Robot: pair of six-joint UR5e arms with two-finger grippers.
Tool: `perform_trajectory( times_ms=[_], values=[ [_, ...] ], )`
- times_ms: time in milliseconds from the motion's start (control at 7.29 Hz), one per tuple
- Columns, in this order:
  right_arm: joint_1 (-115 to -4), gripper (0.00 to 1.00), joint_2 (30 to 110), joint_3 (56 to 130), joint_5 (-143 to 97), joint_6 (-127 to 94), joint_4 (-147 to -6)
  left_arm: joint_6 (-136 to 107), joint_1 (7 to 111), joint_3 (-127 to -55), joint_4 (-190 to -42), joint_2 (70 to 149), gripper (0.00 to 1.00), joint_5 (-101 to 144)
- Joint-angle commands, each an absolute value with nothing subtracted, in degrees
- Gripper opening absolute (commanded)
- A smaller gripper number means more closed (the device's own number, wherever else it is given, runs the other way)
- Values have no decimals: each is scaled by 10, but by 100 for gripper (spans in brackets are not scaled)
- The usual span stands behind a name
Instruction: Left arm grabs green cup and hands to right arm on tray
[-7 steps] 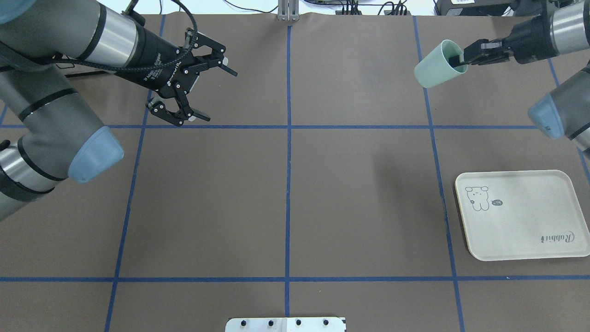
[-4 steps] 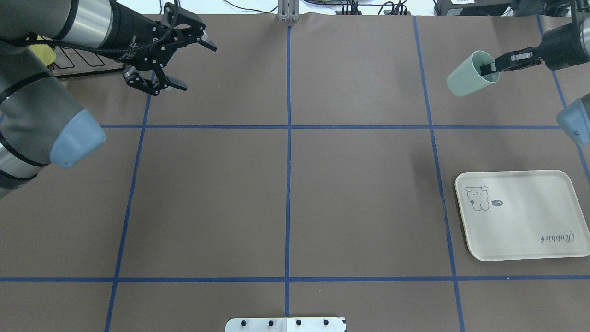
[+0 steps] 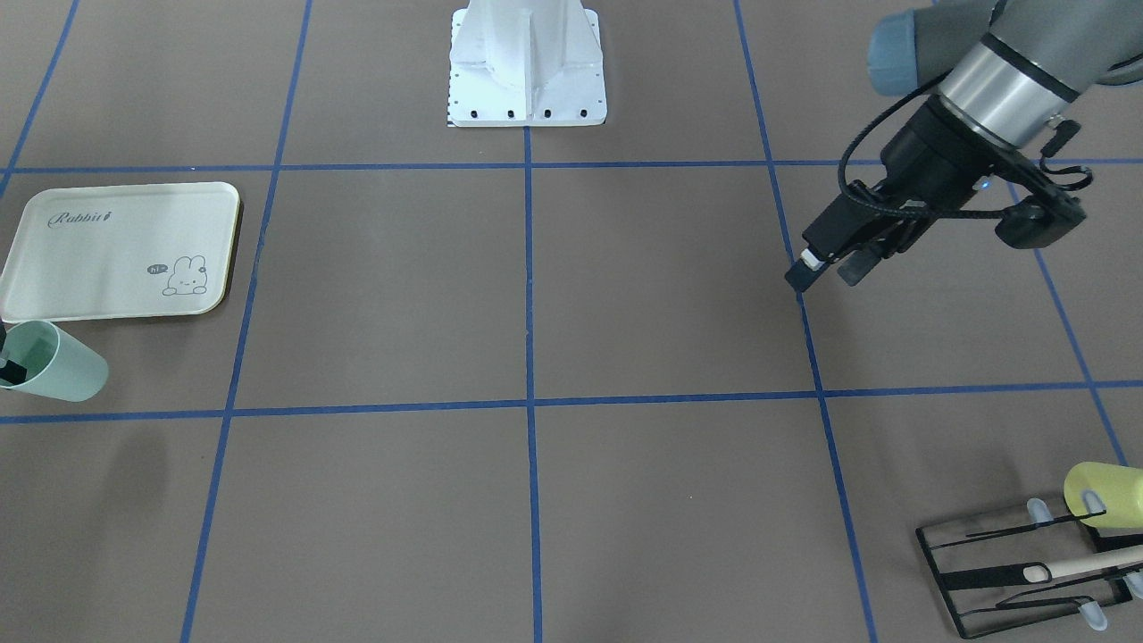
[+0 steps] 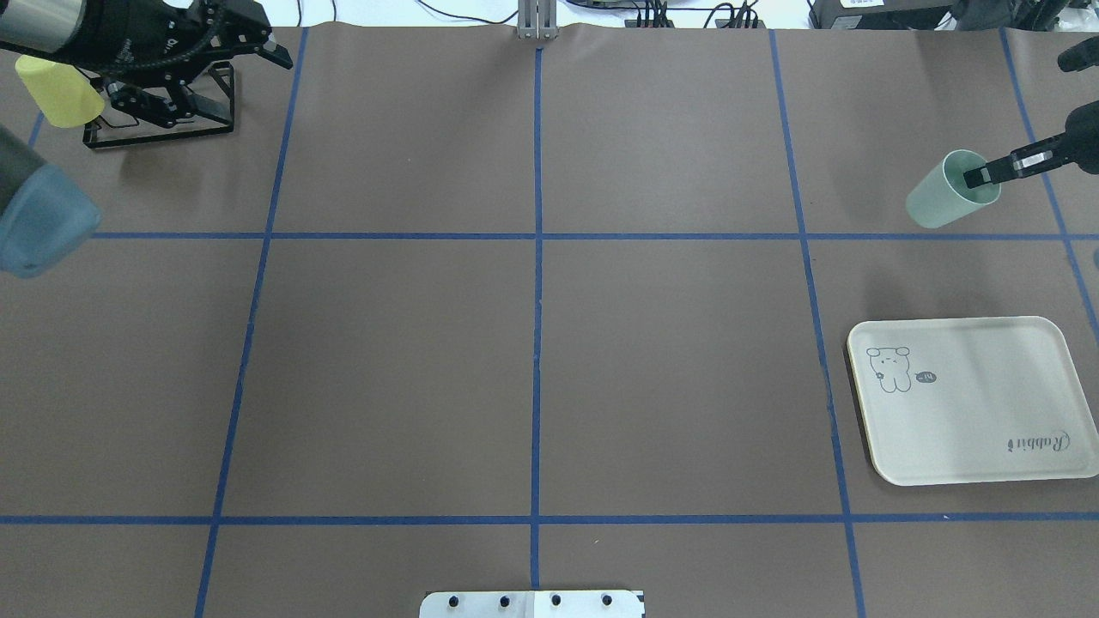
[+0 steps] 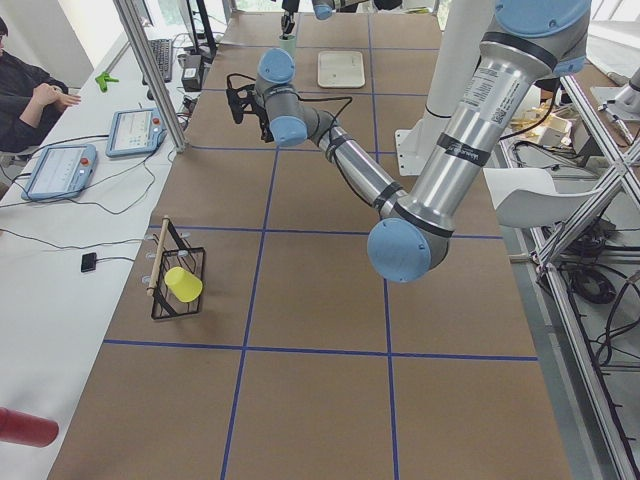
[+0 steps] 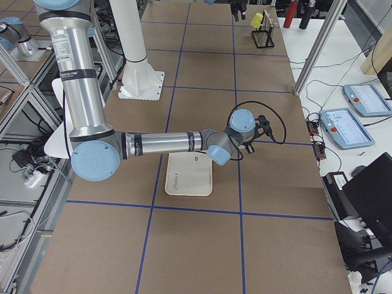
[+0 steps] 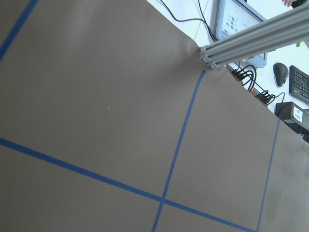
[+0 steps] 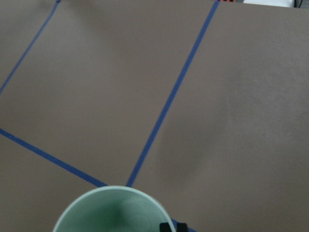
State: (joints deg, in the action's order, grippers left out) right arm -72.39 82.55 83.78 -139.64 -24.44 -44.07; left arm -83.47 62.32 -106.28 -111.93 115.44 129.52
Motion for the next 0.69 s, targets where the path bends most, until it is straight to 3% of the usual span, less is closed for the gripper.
perform_trajectory(
  times_ms=[0, 412, 549],
  values=[
    [-714, 0, 886, 874, -1391, -231, -451, -701, 647, -1123, -967, 1134, 100, 1303],
    [-660, 0, 994, 1023, -1339, -231, -542, -679, 653, -1149, -957, 1095, 100, 1303],
    [-637, 0, 1016, 1032, -1309, -231, -545, -679, 653, -1153, -957, 1088, 100, 1304]
  ],
)
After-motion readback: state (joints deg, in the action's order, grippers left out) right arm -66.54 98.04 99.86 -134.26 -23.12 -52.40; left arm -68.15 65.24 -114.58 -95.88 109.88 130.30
